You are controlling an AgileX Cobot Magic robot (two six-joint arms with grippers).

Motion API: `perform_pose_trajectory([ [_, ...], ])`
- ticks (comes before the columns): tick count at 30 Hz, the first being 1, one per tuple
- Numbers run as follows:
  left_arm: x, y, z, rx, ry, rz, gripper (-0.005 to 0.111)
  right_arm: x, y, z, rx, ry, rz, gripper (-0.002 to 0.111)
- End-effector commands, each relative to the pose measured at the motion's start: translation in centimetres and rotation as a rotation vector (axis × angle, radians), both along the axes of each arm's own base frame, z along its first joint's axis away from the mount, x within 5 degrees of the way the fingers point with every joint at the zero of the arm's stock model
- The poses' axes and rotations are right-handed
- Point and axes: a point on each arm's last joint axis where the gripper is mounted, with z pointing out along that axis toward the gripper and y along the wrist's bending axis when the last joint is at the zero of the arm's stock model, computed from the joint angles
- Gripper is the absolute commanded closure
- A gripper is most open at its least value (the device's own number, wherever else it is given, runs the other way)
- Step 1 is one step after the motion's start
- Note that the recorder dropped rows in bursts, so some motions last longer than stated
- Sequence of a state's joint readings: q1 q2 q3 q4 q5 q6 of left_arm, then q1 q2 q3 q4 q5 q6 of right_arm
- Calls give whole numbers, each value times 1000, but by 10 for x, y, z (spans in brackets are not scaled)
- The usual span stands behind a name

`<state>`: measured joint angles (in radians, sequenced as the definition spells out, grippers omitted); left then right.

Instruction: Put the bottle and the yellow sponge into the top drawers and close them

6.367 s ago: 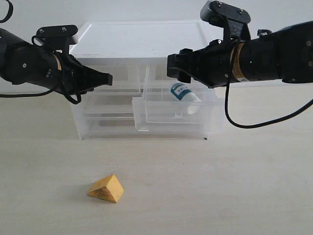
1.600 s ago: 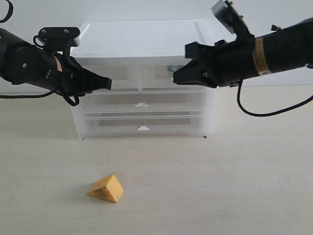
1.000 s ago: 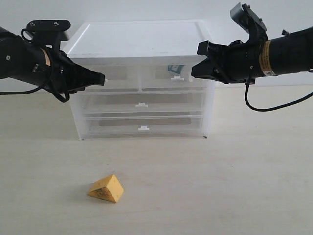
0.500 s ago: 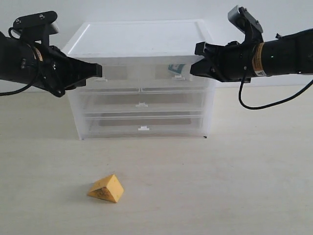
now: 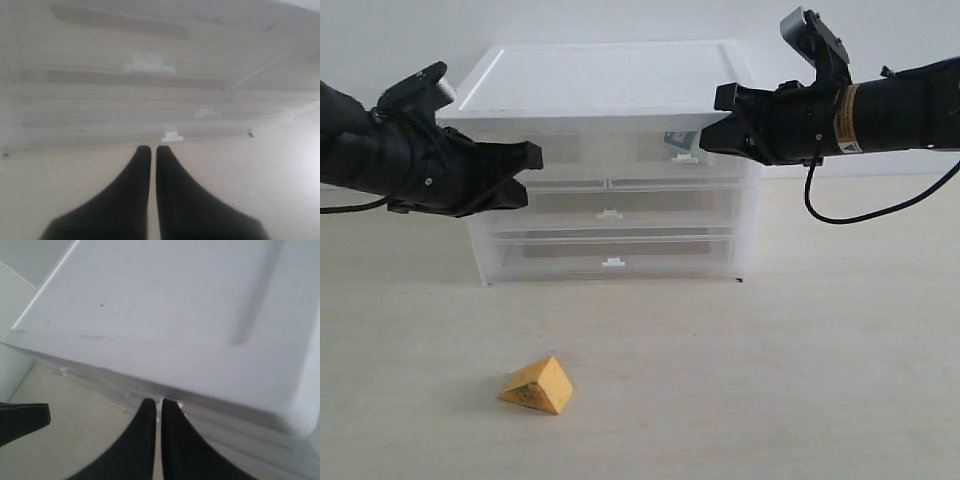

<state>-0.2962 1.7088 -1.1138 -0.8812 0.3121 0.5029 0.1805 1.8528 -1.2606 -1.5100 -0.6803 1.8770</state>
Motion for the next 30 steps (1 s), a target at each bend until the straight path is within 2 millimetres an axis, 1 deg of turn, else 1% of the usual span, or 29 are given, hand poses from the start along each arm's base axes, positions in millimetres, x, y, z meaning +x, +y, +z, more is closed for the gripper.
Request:
perform_pose_trajectory([
  [1, 6, 15, 11, -231, -31, -72, 103, 0, -2, 4, -6, -17, 13, 108],
  [3, 9, 25, 15, -354, -48, -82, 103, 0, -2, 4, -10, -18, 20, 108],
  [5, 12, 32, 14, -421, -47, -98, 103, -1, -2, 4, -9, -18, 29, 108],
  [11, 23, 45, -12, -443, 16, -48, 103, -2, -1, 4, -8, -18, 45, 108],
  [13, 27, 49, -20, -465, 13, -60, 103, -3, 0, 5, -4, -18, 52, 108],
  [16, 29, 47, -31, -491, -15, -140, 103, -3, 0, 5, -1, -15, 57, 108],
  [18, 30, 47, -34, -509, 12, -123, 103, -3, 0, 4, -6, -16, 59, 108],
  [20, 31, 47, -36, -506, 17, -115, 97, -3, 0, 4, -7, -18, 63, 108],
  [21, 31, 47, -36, -503, 17, -112, 86, -3, 0, 4, -7, -18, 63, 108],
  [22, 31, 48, -36, -502, 17, -110, 79, -3, 0, 4, -7, -18, 63, 108],
  [23, 31, 48, -36, -509, 24, -104, 63, -3, 0, 4, -8, -18, 65, 108],
  [24, 32, 48, -35, -524, 41, -81, 53, -4, 0, 4, -10, -18, 66, 108],
  [25, 33, 48, -34, -529, 40, -79, 52, -3, 0, 4, -11, -19, 64, 108],
  [30, 40, 48, -23, -543, 14, -75, 54, -1, -3, 3, -40, -27, 31, 108],
])
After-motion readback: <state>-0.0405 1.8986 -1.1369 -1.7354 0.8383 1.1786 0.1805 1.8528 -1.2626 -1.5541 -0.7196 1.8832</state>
